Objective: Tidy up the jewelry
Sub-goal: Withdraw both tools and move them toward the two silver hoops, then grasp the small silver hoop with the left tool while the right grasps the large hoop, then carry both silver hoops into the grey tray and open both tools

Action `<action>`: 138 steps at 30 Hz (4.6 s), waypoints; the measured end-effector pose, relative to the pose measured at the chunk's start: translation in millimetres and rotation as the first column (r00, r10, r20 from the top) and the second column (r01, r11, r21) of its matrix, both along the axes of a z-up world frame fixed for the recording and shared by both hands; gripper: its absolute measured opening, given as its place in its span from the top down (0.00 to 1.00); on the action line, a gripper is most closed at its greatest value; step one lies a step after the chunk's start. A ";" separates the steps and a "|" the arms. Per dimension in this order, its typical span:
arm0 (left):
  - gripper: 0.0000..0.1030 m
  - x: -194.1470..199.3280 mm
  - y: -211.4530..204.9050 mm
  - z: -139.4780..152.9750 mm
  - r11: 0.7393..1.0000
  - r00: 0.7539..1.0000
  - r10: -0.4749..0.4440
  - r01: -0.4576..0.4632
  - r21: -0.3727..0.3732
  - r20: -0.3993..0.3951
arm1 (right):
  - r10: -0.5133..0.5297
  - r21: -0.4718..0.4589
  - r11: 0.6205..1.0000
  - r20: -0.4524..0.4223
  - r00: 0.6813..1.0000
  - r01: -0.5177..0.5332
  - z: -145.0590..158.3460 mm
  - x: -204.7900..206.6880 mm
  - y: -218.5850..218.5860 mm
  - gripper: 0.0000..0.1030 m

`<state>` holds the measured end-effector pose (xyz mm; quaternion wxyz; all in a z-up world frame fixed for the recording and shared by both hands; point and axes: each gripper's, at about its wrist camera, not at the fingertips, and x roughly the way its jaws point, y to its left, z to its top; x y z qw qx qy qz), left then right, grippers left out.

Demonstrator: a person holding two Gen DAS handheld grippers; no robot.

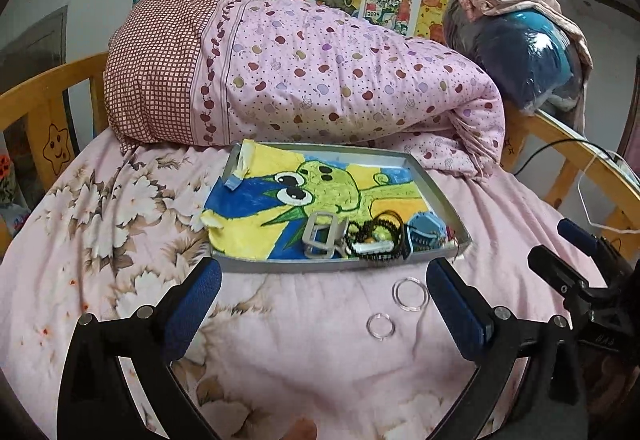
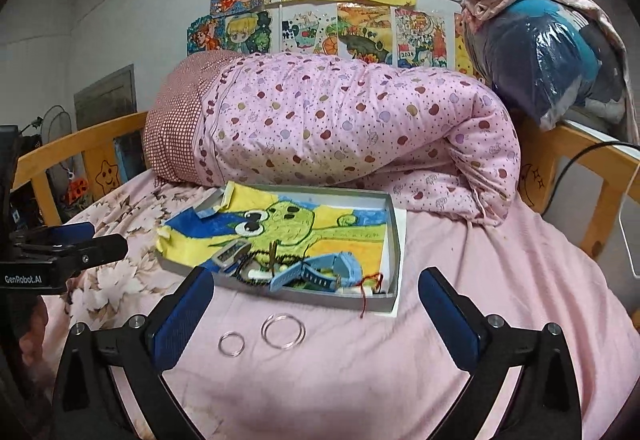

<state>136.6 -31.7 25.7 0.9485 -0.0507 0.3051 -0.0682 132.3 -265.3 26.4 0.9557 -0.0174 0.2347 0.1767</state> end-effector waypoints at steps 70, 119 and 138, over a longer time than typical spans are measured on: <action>0.87 69.3 -57.6 -118.6 0.957 0.895 -0.256 0.288 0.033 -0.365 | 0.219 -0.035 0.967 -0.404 0.888 -0.254 -117.0 102.3 31.6 0.68; 0.98 102.8 -10.6 -60.5 0.998 0.984 -0.042 0.033 -0.053 -0.172 | 0.167 0.129 0.981 -0.182 0.969 -0.145 -53.4 110.7 15.3 0.96; 0.98 159.9 -41.8 -64.9 0.998 0.980 -0.054 0.058 0.016 -0.191 | 0.042 0.099 0.995 -0.253 0.967 -0.018 -80.2 165.4 10.6 0.96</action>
